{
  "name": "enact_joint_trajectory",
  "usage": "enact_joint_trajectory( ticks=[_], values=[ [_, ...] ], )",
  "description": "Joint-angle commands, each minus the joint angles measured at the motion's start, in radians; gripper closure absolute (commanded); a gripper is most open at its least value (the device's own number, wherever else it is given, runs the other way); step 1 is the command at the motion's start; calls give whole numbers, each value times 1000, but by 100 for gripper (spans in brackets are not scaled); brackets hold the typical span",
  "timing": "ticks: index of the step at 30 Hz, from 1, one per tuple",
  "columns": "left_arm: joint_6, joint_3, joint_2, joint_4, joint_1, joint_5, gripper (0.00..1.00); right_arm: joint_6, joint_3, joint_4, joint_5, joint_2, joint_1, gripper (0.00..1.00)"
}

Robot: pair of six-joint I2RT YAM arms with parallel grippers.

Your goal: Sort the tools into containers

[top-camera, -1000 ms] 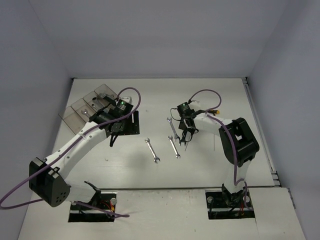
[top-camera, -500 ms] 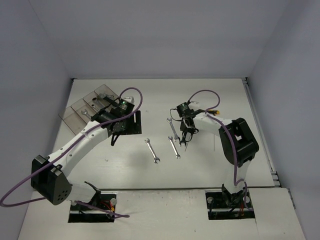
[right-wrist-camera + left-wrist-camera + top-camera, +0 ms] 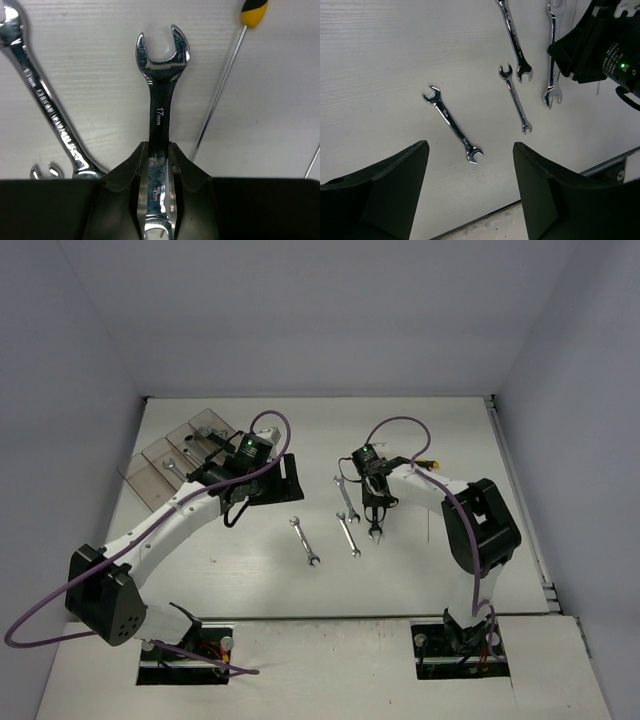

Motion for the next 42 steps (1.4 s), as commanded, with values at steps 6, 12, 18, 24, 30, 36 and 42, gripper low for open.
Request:
enact_joint_trajectory(
  ticks=[6,12,18,24,30,36,42],
  values=[
    [-129,-83,16,352,2,73,35,-133,-51,105,-137,-235,30,100],
    [-180,-126,58,539,2,119,35,-156,-71,162,-235,-311,48,100],
    [-207,-105,123,653,2,161,36,-149,-64,191,-332,-346,57,100],
    [-259,-67,186,725,1,199,36,-141,-50,210,-380,-356,73,100],
    [-298,-44,233,791,-6,204,40,-120,-41,223,-411,-343,84,100],
    [-329,-23,276,804,-14,200,45,-102,-37,245,-424,-348,99,100],
    [-350,-7,310,811,-23,211,57,-86,-33,251,-443,-351,100,100]
  ],
)
